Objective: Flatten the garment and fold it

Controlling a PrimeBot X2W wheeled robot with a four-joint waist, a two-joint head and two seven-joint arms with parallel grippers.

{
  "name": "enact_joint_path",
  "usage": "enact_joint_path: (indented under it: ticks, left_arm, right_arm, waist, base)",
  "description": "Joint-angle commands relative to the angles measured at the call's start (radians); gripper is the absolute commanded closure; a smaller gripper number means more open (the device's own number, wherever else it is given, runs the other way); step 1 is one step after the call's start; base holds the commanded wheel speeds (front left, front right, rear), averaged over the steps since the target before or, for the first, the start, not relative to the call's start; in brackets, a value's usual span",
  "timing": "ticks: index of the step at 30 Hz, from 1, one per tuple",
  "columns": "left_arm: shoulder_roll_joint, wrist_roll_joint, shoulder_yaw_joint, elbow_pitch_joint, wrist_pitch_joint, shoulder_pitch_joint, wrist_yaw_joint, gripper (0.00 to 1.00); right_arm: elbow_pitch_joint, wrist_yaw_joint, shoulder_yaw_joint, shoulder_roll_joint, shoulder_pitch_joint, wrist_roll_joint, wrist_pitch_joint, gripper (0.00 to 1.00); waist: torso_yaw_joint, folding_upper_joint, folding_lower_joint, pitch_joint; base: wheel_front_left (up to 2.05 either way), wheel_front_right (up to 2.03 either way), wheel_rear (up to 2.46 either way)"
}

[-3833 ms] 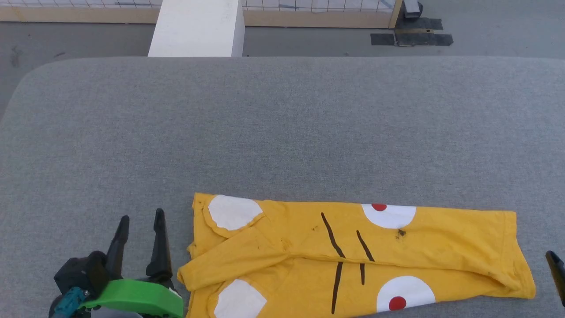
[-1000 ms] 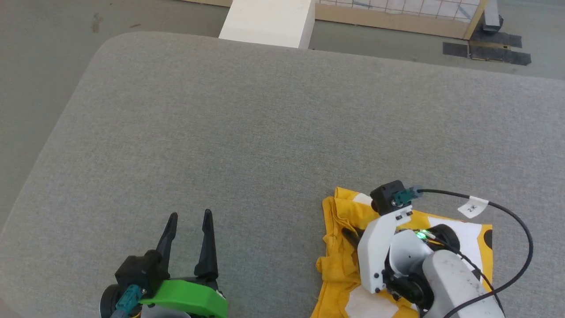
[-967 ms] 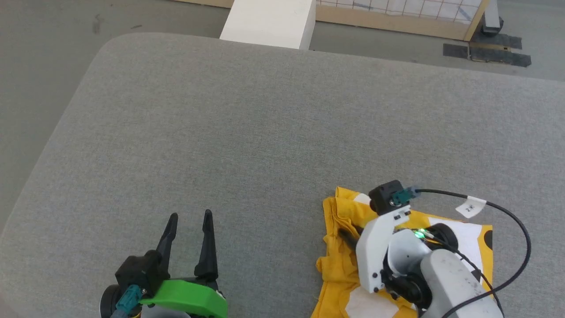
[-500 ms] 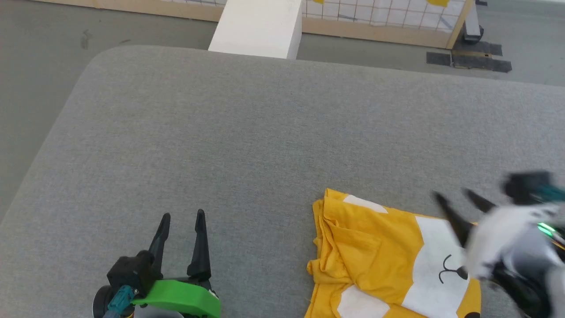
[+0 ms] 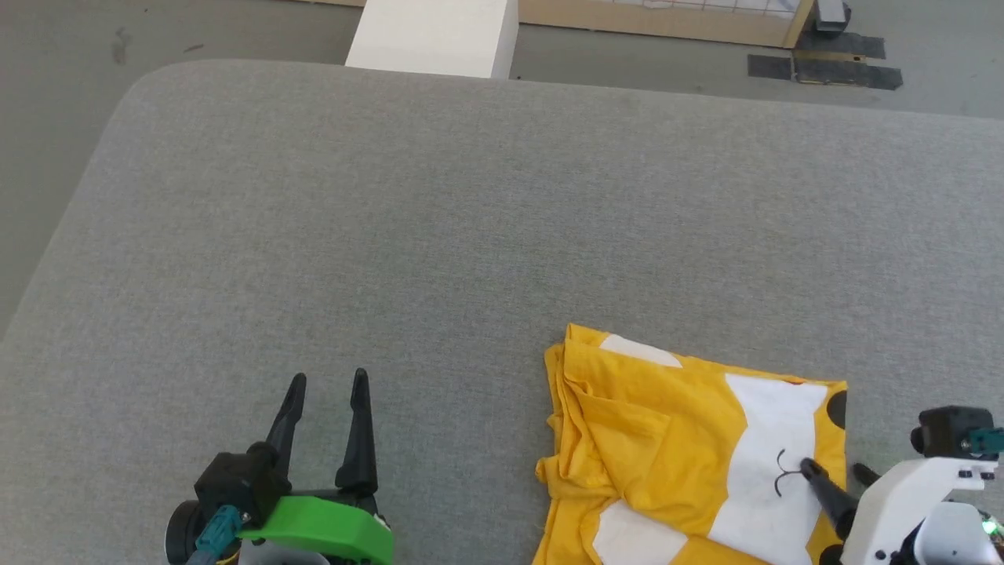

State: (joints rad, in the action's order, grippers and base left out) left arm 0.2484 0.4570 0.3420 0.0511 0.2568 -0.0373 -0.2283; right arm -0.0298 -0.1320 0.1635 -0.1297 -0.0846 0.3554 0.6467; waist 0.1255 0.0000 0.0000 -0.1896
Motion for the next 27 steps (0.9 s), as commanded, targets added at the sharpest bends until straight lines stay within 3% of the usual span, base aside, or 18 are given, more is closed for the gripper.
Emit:
enact_joint_path:
  ticks: [1, 3, 4, 5, 6, 17, 21, 27]
  left_arm:
    - [0.007, -0.01, 0.002, 0.004, 0.001, 0.015, 0.006, 0.0]
    - [0.01, -0.011, 0.004, 0.003, -0.003, 0.015, 0.006, 0.0]
    - [0.011, -0.011, 0.006, 0.003, -0.005, 0.014, 0.006, 0.0]
    - [0.013, -0.012, 0.007, 0.004, -0.008, 0.013, 0.006, 0.0]
    - [0.017, -0.015, 0.007, 0.007, -0.01, 0.013, 0.003, 0.0]
    - [0.05, -0.041, 0.005, 0.082, -0.038, 0.017, -0.023, 0.0]
    - [0.054, -0.042, 0.006, 0.09, -0.045, 0.023, -0.025, 0.0]
    - [0.06, -0.04, 0.001, 0.091, -0.046, 0.029, -0.026, 0.0]
  right_arm:
    - [0.028, 0.001, 0.004, 0.013, 0.008, 0.0, 0.002, 0.0]
    - [0.077, 0.001, 0.007, 0.027, 0.022, -0.003, 0.0, 0.0]
    - [0.103, 0.001, 0.007, 0.034, 0.03, -0.004, -0.005, 0.52]
    - [0.124, 0.001, 0.009, 0.038, 0.035, -0.006, -0.008, 0.86]
    - [0.144, 0.001, 0.004, 0.043, 0.04, -0.008, -0.011, 1.0]
    - [0.112, 0.001, -0.037, 0.028, 0.111, 0.011, -0.098, 1.0]
    - [0.074, 0.001, -0.042, -0.019, 0.142, 0.009, -0.085, 1.0]
    - [0.051, 0.001, -0.067, -0.142, 0.21, -0.012, -0.039, 1.0]
  waist:
    - [0.007, 0.0, 0.0, -0.001]
    - [0.012, 0.0, 0.0, 0.004]
    - [0.015, 0.0, 0.0, 0.008]
    - [0.018, 0.0, 0.0, 0.012]
    - [0.02, 0.0, 0.0, 0.017]
    - [-0.054, 0.0, 0.0, 0.054]
    - [-0.107, 0.0, 0.0, 0.065]
    - [-0.195, 0.0, 0.0, 0.074]
  base:
    - [0.0, 0.0, 0.0]
    - [0.0, 0.0, 0.0]
    - [0.0, 0.0, 0.0]
    - [0.0, 0.0, 0.0]
    - [0.0, 0.0, 0.0]
    - [0.0, 0.0, 0.0]
    - [0.0, 0.0, 0.0]
    - [0.0, 0.0, 0.0]
